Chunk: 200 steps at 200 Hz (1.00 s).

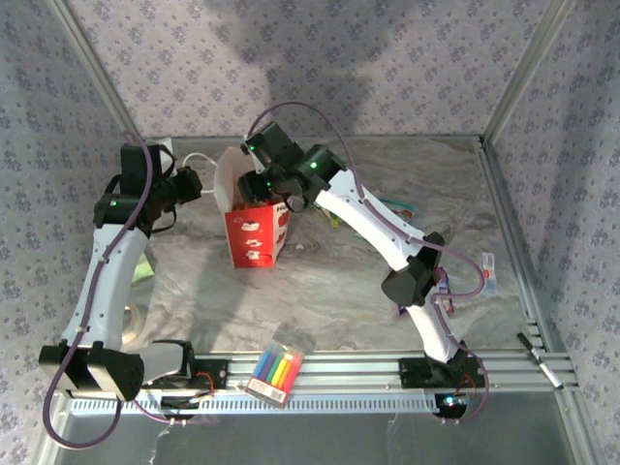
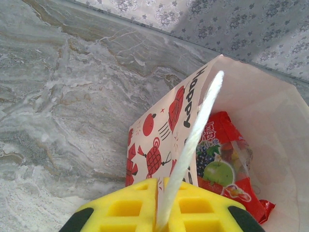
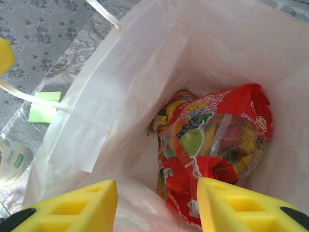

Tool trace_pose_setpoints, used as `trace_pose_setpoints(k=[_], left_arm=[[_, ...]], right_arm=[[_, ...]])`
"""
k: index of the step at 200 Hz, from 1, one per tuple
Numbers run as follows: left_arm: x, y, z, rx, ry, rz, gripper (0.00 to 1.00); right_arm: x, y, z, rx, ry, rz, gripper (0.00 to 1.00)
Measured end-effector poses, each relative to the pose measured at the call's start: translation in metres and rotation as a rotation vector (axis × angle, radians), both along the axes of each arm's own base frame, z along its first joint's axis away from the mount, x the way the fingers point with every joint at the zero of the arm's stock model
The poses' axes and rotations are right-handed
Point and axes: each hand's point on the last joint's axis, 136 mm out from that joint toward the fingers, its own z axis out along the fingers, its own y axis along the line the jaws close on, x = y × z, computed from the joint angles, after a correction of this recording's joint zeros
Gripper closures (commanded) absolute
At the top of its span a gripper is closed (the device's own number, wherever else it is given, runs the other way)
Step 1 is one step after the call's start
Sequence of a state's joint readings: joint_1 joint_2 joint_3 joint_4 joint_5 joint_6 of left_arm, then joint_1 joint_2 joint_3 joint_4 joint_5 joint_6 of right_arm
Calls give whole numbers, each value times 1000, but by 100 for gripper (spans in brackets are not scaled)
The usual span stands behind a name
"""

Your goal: Place the snacks into the paper bag

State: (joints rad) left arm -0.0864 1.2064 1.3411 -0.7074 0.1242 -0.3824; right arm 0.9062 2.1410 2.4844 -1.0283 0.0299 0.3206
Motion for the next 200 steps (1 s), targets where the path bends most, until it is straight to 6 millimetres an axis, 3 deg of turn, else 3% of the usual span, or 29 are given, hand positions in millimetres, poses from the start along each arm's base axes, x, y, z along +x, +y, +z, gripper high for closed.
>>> trace_pose_setpoints(k=[42,108,200], left_arm=[[0,0,1,0,-3,0,89],[0,0,1,-1,-1,0,88],[-1,-1,2,-2,-1,-2,88]], right_arm=[[-8,-10,28,22,-54,8,50],[-20,-54,67,15,-141,-69,49],[-1,-80,57,-36,-144,-155,45]])
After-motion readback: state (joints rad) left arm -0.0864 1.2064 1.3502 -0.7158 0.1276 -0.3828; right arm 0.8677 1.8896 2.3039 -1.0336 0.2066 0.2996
